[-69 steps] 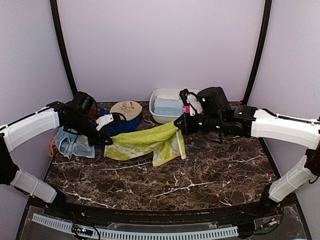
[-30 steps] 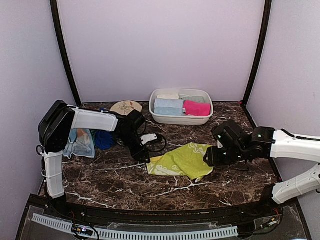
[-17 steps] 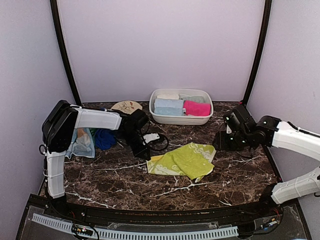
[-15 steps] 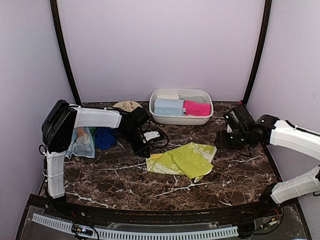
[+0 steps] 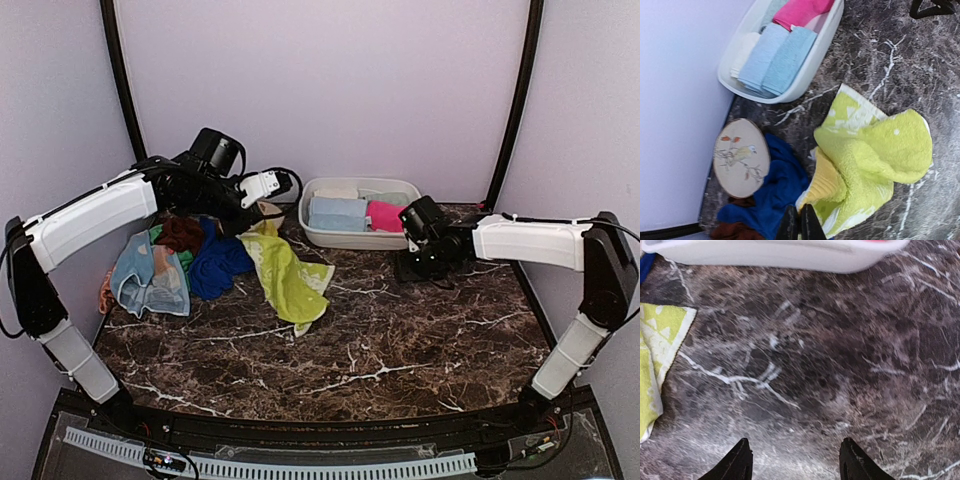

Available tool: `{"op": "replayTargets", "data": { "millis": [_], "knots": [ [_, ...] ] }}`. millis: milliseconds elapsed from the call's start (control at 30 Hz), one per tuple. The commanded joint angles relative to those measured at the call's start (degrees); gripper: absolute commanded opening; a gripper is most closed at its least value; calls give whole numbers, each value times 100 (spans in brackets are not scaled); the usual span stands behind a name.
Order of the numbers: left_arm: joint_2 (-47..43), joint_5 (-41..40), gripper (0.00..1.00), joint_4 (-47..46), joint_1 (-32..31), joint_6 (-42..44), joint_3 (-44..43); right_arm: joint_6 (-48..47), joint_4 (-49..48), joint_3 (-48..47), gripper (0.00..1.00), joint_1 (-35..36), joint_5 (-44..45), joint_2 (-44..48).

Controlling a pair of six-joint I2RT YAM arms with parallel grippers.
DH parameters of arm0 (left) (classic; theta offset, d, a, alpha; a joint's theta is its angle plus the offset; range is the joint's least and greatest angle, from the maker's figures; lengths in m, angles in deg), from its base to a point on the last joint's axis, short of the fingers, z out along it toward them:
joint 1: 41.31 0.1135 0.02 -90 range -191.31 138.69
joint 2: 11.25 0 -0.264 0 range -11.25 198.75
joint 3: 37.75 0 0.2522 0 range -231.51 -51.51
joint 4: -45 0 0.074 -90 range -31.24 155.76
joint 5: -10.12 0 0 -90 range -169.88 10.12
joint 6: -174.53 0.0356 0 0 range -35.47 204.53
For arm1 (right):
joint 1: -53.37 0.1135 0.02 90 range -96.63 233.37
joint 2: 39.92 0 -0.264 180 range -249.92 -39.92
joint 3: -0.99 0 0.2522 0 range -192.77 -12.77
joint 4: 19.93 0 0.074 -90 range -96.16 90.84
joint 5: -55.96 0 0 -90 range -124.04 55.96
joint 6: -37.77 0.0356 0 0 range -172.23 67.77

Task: Roll the towels
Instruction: Pick up the towel from the center of the board, then flatten out the towel at the center of the board.

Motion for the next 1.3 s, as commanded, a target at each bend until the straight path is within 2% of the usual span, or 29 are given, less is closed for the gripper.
{"op": "replayTargets", "data": {
  "millis": [0,233,400,667,867,1067,1167,1267],
  "knots": [
    [-358,-1078,0,-593,-90,1195,-145,-390,-714,-740,60,30,-370,-115],
    [-737,-1986,0,-996,-419,3001,-567,-615,-1424,-1270,65,32,-1058,81],
    [-1103,-2508,0,-2372,-645,4579,-314,-663,-1673,-1307,68,55,-1276,318],
    [-1072,-2579,0,-4220,-1140,6273,-1069,-855,-1841,-1441,73,269,-1465,582],
    [-987,-2548,0,-3964,-1409,6358,-1810,-936,-1825,-1665,77,410,-1484,573],
    [-1099,-2669,0,-3962,-1438,6327,-1676,-959,-1989,-1800,83,587,-1733,459],
    [-1114,-2717,0,-3911,-1440,6302,-1658,-1008,-2169,-1683,91,745,-2003,403],
    [-1154,-2762,0,-3877,-1444,6288,-1539,-1033,-2399,-1453,93,971,-2256,423]
  ]
}}
